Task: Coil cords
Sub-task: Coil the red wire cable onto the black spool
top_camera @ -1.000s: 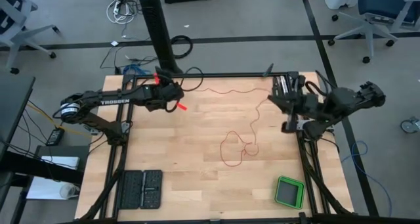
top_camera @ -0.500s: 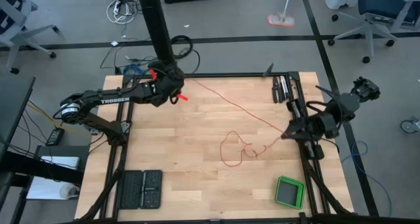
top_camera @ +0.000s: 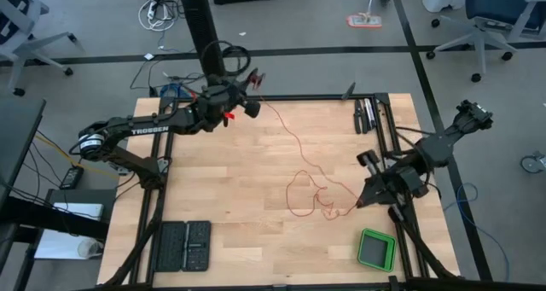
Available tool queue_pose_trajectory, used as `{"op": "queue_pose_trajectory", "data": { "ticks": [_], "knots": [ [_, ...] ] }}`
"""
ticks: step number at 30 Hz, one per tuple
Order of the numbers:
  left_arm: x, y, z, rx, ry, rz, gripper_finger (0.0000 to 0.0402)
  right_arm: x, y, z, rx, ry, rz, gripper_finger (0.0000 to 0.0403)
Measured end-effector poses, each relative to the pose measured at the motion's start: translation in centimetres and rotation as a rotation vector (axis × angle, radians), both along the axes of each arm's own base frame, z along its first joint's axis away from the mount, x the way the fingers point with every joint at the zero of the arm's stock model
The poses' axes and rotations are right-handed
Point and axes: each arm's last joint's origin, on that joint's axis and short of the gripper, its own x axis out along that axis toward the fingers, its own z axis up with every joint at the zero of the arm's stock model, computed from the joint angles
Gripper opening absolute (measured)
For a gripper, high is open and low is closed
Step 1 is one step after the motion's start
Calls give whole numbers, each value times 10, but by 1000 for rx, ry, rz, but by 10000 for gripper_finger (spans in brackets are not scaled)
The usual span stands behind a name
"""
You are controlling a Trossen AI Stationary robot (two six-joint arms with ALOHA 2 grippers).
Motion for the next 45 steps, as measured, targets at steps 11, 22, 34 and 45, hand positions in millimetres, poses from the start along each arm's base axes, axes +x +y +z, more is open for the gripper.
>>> {"op": "queue_pose_trajectory", "data": {
  "ticks": [11, 22, 34, 45],
  "knots": [
    [7, -7, 29, -45, -450, -336, 0, 14, 9, -20, -19, 186, 11, 2],
    [13, -16, 18, -137, -313, -711, 0, 16, -6, -42, -99, 368, -493, 2],
    [11, -18, -7, -155, 6, -746, 0, 13, -41, -60, -50, 434, -1161, 2],
    [9, -22, -17, -189, 122, -852, 0, 14, -79, -67, -66, 447, -1500, 2]
  ]
}}
